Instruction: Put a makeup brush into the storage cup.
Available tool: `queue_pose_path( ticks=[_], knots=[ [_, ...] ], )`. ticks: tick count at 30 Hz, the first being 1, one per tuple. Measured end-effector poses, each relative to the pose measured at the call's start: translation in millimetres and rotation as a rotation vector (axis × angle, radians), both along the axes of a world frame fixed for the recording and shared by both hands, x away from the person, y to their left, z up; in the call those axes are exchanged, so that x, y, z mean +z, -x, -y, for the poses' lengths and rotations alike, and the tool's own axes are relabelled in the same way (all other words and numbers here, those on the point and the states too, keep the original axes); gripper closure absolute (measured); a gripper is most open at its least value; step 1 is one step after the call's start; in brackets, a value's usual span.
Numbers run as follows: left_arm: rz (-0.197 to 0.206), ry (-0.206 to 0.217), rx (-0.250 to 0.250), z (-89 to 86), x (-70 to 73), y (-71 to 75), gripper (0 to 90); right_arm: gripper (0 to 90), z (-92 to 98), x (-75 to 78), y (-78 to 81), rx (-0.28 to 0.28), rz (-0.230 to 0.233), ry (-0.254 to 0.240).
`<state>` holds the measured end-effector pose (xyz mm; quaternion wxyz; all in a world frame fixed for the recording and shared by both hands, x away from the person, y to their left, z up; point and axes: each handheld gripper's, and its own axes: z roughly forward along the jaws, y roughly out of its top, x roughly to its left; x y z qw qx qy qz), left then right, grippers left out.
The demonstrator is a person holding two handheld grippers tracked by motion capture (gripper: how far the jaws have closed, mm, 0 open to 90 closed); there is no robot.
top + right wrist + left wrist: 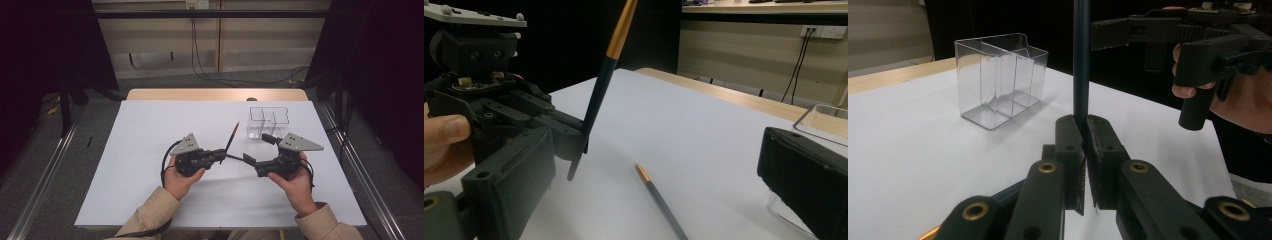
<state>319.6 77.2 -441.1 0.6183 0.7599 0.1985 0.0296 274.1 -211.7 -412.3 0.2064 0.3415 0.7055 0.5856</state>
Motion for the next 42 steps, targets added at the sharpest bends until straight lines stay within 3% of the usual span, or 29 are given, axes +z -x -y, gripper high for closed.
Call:
queue_pose_path(
  ticks=[11, 20, 28, 35, 42],
  knots=[
    [-0.004, -0.008, -0.01, 2.9, -2.2, 0.9, 84.8, 6.2, -16.3, 3.5, -5.9, 0.022, -0.02, -0.021],
    [0.0, -0.008, -0.017, 5.9, -2.4, 2.1, 84.8, 24.8, -23.6, 7.8, -10.7, 0.06, -0.038, -0.068],
    [0.005, -0.015, -0.022, 7.7, -3.2, 3.8, 84.8, 43.4, -23.3, 6.7, -15.2, 0.057, -0.068, -0.13],
    [0.004, -0.019, -0.026, 9.3, -4.6, 4.5, 84.8, 59.8, -25.8, 7.6, -15.0, 0.065, -0.055, -0.131],
    [0.006, -0.017, -0.027, 10.5, -4.8, 5.2, 84.8, 67.1, -26.3, 7.9, -13.8, 0.048, -0.04, -0.165]
  ],
)
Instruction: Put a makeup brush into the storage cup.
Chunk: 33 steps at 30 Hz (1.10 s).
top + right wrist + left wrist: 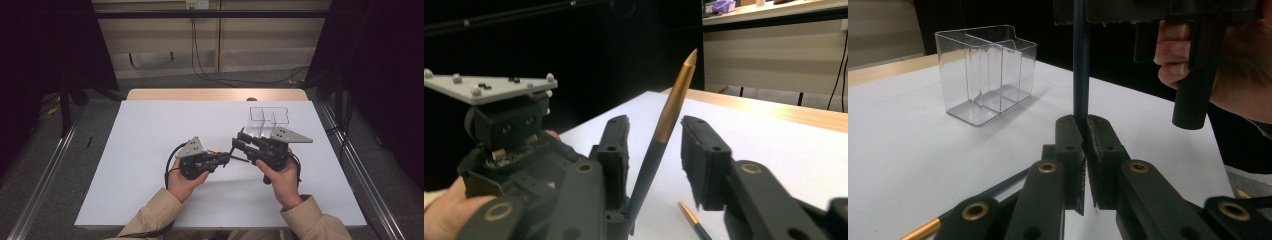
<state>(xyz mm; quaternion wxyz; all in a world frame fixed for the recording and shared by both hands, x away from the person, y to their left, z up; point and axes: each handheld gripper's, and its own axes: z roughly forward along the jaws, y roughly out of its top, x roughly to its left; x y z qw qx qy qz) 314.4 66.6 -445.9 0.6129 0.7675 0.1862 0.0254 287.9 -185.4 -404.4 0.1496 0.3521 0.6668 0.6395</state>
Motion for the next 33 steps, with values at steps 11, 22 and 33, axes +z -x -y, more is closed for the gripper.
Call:
queue_pose_path(
  ticks=[11, 22, 33],
  knots=[
    [0.004, 0.013, -0.001, 1.1, -1.1, 0.9, 84.8, 81.1, 1.9, 1.4, 0.5, 0.004, -0.002, -0.017],
    [0.002, 0.029, -0.013, 0.3, -2.1, 0.4, 84.5, 84.7, -6.0, 4.8, 1.8, 0.042, 0.009, -0.013],
    [-0.003, 0.085, -0.042, -2.7, -0.6, 0.0, 73.6, 84.9, -2.4, 8.0, 1.5, 0.031, 0.046, 0.01]
  ],
)
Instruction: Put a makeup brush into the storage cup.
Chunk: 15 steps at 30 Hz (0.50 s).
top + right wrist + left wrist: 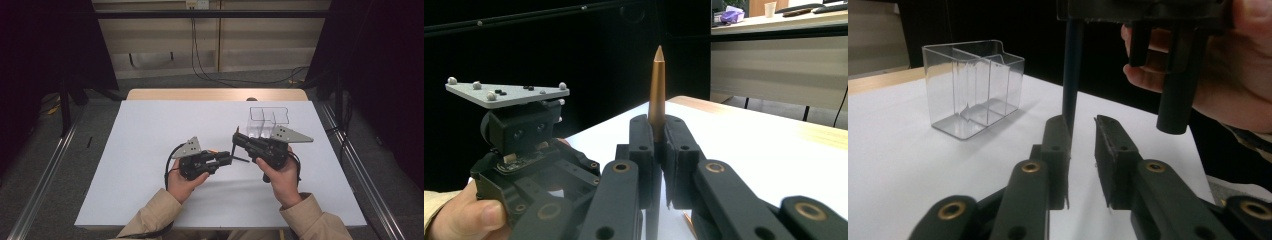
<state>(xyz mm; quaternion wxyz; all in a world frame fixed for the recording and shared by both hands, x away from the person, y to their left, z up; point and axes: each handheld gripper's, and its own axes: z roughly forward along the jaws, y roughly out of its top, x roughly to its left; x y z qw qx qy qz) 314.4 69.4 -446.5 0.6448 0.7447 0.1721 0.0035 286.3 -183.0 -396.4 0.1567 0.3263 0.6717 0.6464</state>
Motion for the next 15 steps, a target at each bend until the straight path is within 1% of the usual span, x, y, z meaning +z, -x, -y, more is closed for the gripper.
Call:
queue_pose_path(
  ticks=[9, 12, 13, 15],
  knots=[
    [0.02, 0.021, -0.007, -2.7, 2.3, 0.0, 60.5, 84.9, 5.7, 1.0, 0.6, -0.003, 0.006, 0.01],
    [0.03, 0.03, -0.015, -2.6, 3.0, -0.2, 53.1, 84.9, 6.7, 1.0, 1.2, 0.0, 0.006, 0.015],
    [0.033, 0.034, -0.021, -3.1, 3.0, -0.5, 52.1, 84.9, 7.0, 1.0, 1.4, -0.002, 0.008, 0.016],
    [0.03, 0.035, -0.025, -3.5, 3.2, -0.8, 49.7, 84.9, 7.5, 1.0, 1.6, 0.0, 0.008, 0.016]
  ],
)
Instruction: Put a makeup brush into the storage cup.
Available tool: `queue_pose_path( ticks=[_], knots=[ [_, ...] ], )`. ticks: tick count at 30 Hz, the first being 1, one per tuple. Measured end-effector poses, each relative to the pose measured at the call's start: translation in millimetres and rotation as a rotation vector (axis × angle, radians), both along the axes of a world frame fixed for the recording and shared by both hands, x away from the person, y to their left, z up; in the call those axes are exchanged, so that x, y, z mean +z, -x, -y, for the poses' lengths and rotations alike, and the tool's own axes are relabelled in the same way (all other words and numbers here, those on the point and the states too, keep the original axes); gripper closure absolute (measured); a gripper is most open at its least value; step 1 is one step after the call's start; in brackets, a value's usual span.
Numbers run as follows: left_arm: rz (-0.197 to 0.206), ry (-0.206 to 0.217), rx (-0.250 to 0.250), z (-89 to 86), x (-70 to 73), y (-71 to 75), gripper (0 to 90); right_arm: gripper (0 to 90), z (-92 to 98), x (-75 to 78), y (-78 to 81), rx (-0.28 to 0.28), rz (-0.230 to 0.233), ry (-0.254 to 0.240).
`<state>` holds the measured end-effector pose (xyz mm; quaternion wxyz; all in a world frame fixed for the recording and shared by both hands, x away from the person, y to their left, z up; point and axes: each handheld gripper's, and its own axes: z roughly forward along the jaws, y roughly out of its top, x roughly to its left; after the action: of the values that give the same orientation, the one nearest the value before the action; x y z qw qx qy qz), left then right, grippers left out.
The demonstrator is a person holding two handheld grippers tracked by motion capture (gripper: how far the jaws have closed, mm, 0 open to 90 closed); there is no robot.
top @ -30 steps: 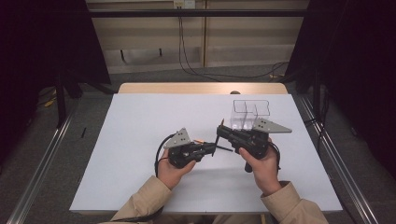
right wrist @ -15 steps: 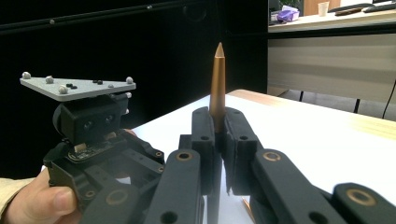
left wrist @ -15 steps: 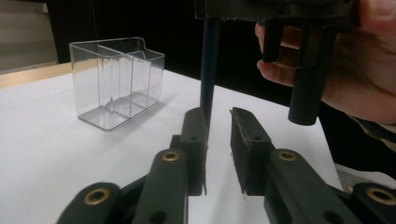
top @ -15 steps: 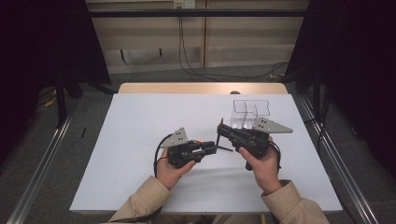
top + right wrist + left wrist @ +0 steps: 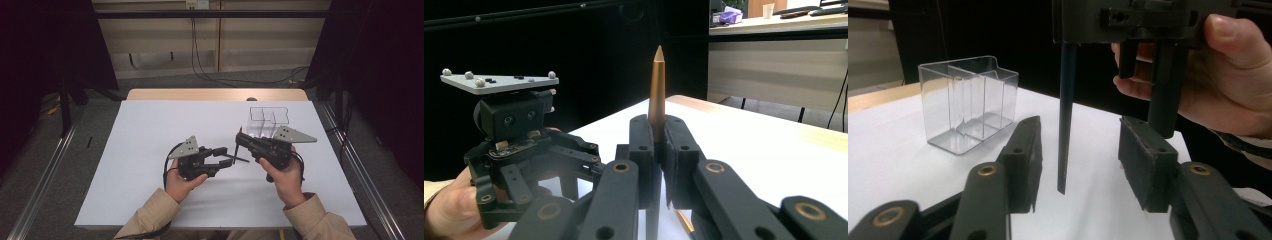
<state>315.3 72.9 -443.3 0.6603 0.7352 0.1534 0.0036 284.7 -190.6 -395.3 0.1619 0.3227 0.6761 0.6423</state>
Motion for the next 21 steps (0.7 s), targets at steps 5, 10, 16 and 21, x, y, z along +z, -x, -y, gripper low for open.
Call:
queue_pose_path(
  ticks=[5, 10, 16, 21],
  knots=[
    [0.014, 0.028, 0.001, -2.8, 1.5, -2.9, 38.4, 84.9, 0.6, 0.2, 0.7, 0.003, 0.007, -0.003],
    [0.026, 0.05, 0.001, -3.8, 2.1, -5.5, 24.8, 84.8, 0.2, 0.9, 1.4, 0.006, 0.009, 0.002],
    [0.042, 0.054, -0.028, -3.4, 1.7, -5.9, 15.7, 84.8, 1.4, 1.6, 1.5, 0.006, 0.008, -0.006],
    [0.047, 0.022, -0.025, -4.3, 2.5, -6.7, 8.0, 84.8, 2.8, 2.2, 2.1, 0.006, 0.01, -0.002]
  ],
)
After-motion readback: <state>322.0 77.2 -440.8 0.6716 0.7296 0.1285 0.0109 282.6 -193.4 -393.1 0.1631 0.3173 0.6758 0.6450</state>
